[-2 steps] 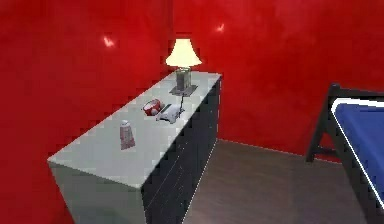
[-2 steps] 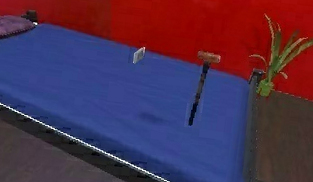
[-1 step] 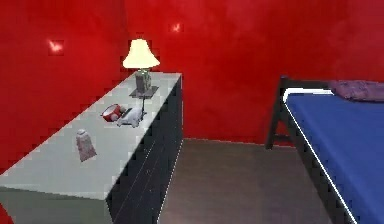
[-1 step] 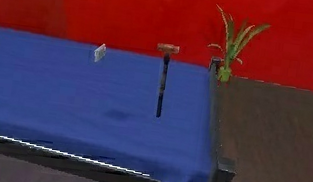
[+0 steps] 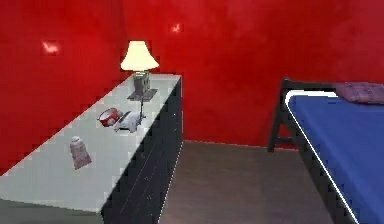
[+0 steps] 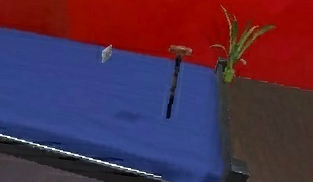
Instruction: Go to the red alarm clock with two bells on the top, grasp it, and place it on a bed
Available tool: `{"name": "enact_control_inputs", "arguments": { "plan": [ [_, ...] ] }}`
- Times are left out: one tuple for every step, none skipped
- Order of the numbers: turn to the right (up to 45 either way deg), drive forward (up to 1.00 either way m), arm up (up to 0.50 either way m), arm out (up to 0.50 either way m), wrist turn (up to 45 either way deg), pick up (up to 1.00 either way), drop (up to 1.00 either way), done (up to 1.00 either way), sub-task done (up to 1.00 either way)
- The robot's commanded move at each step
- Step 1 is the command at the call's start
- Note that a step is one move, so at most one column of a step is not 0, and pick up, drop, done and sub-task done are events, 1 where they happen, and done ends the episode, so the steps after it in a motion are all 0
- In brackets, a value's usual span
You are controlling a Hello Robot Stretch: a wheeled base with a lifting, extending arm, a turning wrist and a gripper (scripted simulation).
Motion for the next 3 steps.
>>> {"name": "enact_control_inputs", "arguments": {
  "plan": [
    [-45.0, 0.00, 0.00, 0.00, 0.0, 0.00, 0.00, 0.00, 0.00],
    [-45.0, 0.00, 0.00, 0.00, 0.0, 0.00, 0.00, 0.00, 0.00],
    [-21.0, 0.00, 0.00, 0.00, 0.0, 0.00, 0.00, 0.00, 0.00]
  ]
}}
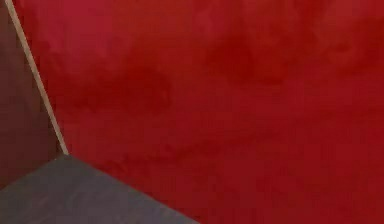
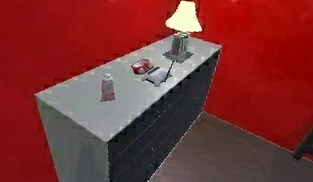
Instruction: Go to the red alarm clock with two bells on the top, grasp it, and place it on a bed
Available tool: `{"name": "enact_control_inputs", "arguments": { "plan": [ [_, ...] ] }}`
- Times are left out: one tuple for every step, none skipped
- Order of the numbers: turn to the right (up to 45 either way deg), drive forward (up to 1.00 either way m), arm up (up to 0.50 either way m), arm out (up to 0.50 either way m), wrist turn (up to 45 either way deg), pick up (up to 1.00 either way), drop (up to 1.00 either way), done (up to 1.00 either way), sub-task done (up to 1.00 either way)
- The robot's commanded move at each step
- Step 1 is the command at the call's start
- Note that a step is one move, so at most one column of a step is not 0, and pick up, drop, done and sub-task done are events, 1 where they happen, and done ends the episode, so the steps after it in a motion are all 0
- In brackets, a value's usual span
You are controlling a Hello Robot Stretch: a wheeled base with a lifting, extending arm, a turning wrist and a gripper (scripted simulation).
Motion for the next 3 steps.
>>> {"name": "enact_control_inputs", "arguments": {
  "plan": [
    [45.0, 0.00, 0.00, 0.00, 0.0, 0.00, 0.00, 0.00, 0.00],
    [45.0, 0.00, 0.00, 0.00, 0.0, 0.00, 0.00, 0.00, 0.00],
    [21.0, 0.00, 0.00, 0.00, 0.0, 0.00, 0.00, 0.00, 0.00]
  ]
}}
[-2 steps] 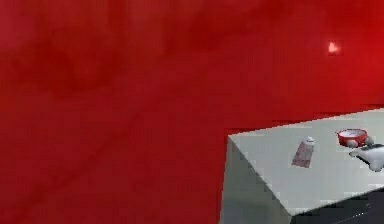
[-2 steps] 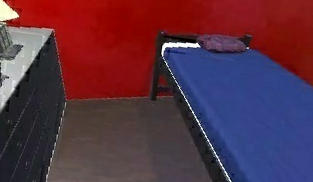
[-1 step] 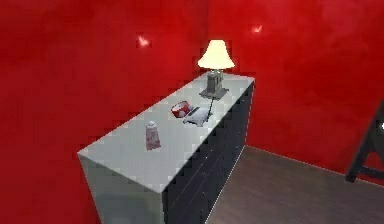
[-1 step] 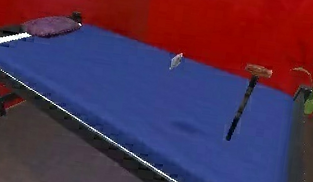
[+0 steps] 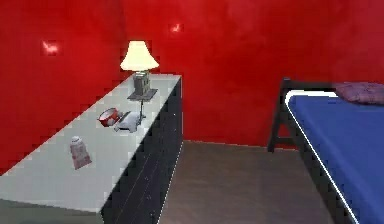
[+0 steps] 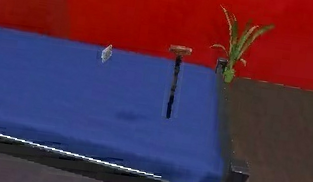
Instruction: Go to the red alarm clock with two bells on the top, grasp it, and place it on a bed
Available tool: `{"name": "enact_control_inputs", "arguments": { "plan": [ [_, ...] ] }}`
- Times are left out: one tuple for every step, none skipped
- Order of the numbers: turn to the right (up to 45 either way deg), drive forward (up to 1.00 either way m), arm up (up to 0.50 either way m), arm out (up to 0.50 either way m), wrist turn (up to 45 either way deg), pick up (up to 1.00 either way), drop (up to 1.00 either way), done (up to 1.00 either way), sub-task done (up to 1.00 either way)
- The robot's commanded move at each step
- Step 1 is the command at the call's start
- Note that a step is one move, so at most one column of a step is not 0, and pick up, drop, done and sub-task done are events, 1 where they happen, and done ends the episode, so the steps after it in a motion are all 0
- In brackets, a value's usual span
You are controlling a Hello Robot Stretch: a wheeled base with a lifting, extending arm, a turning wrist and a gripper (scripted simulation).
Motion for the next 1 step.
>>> {"name": "enact_control_inputs", "arguments": {
  "plan": [
    [0.0, 1.00, 0.00, 0.00, 0.0, 0.00, 0.00, 0.00, 0.00]
  ]
}}
